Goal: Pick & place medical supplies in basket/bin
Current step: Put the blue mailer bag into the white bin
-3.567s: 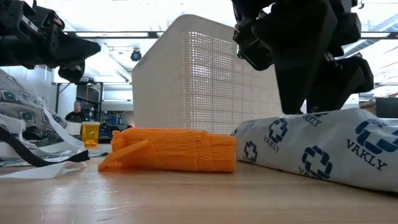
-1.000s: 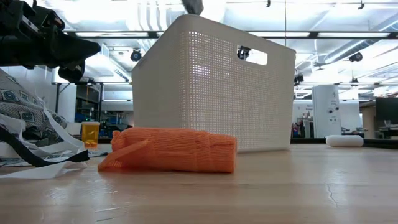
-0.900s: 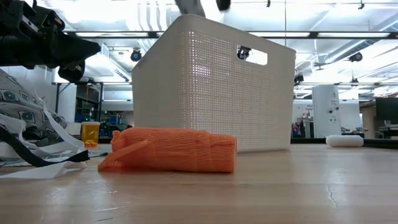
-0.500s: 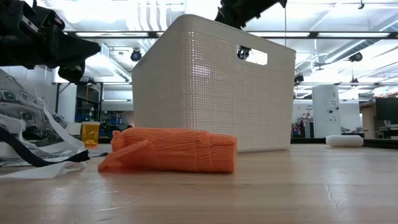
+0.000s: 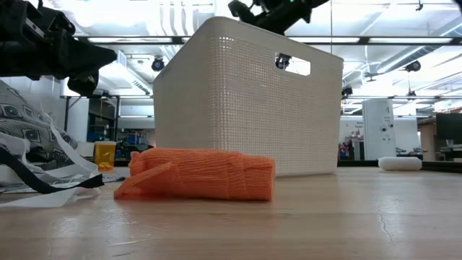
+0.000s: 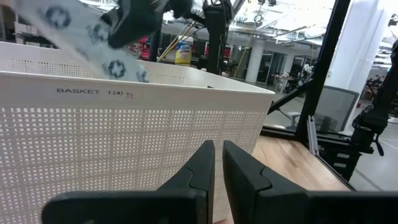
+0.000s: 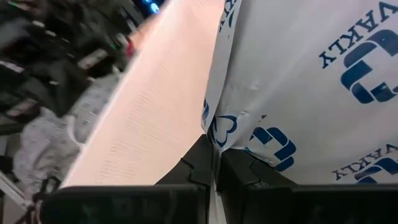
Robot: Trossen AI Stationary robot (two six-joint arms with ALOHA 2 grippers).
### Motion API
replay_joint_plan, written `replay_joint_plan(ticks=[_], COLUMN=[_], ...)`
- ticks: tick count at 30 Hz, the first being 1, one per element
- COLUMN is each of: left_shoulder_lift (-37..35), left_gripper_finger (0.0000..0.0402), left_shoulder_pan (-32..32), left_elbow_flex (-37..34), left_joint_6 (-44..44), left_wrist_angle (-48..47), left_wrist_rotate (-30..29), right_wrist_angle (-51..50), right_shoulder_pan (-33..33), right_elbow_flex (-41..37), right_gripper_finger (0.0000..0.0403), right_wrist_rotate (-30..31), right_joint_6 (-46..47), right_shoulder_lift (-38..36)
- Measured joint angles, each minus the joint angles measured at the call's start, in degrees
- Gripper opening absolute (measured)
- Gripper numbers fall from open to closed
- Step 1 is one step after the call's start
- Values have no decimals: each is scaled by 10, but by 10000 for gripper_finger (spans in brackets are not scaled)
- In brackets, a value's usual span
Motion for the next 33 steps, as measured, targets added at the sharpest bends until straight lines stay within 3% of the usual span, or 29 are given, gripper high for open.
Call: replay_joint_plan(ticks=[14,18,25,33], left_shoulder_lift=[0,0,0,0], left_gripper_finger=[14,14,14,14], left_shoulder_pan=[0,0,0,0], left_elbow_flex=[0,0,0,0], left_joint_6=[0,0,0,0], left_wrist_angle=[0,0,0,0], left_wrist_rotate=[0,0,0,0], right_wrist_angle=[-288,-361,-387,-398], right_shoulder_pan=[-4,-4,-10,-11], right_elbow_flex=[237,299,349,354], right_gripper_finger=[9,9,9,9], right_wrist_rotate=[19,48,60,63], right_joint_6=[-16,-20,-35,1], right_shoulder_lift=[211,271,341,364])
